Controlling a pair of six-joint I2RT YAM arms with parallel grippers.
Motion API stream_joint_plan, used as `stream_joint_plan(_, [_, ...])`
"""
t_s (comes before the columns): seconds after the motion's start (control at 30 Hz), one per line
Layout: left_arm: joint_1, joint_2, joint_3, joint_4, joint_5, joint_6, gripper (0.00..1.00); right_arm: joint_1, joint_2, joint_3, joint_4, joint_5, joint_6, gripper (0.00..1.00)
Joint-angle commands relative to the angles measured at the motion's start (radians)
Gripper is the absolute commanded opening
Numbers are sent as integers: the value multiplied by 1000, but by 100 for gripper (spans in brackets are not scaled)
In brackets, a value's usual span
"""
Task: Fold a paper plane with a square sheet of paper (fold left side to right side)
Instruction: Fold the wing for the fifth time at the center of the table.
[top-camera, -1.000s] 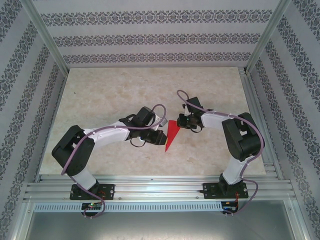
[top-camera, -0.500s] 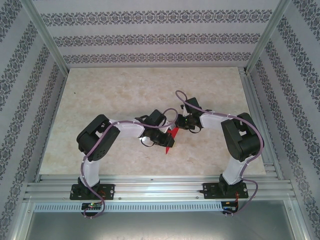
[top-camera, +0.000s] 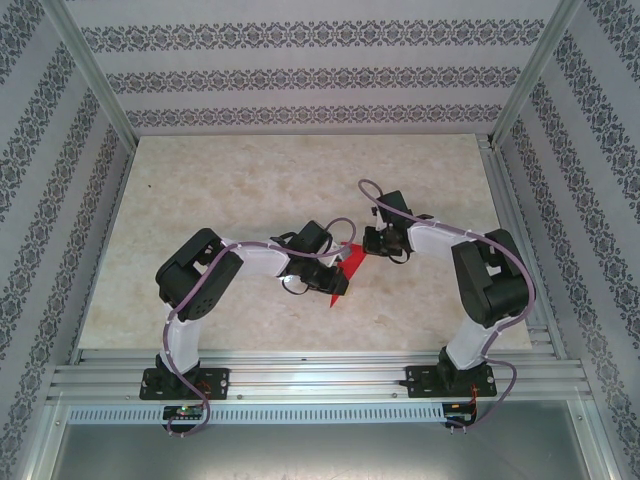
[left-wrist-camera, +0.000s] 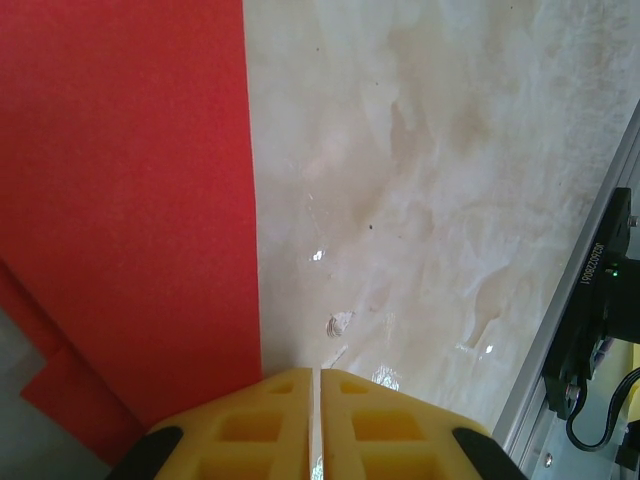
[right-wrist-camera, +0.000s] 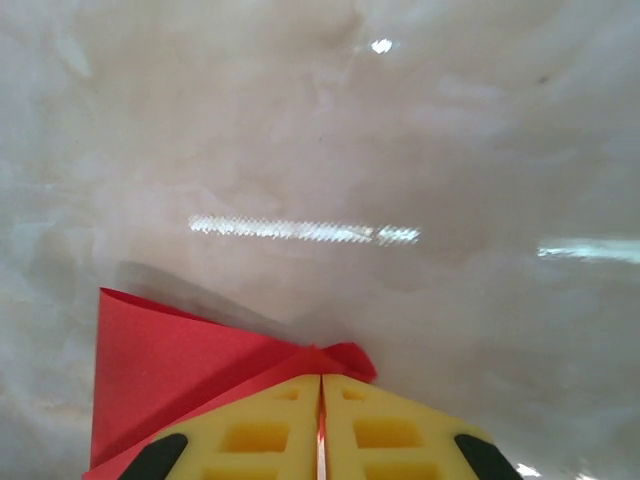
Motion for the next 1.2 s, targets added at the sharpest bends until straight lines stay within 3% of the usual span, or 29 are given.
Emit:
stream_joint_plan(0.0, [-13,22,-35,8,-33,-4,10,-10,-92,8,-26,27,-32,10])
stream_joint_plan(0.3, [-19,26,-39,13,-34,-7,8,70,-99,-133,145,-139,110,10])
stream_joint_plan(0.47, [-21,28,-44,12,-37,-4,7,62,-35,-126,177,-113,107,10])
stream_joint_plan(0.87, [-21,33,-98,43,-39,-28,5,1,55,-43,81,80,17,9])
stream_joint_plan(1.17, [-20,34,-140,67,-37,-40,5,-41,69,-2,61,108,-3,10])
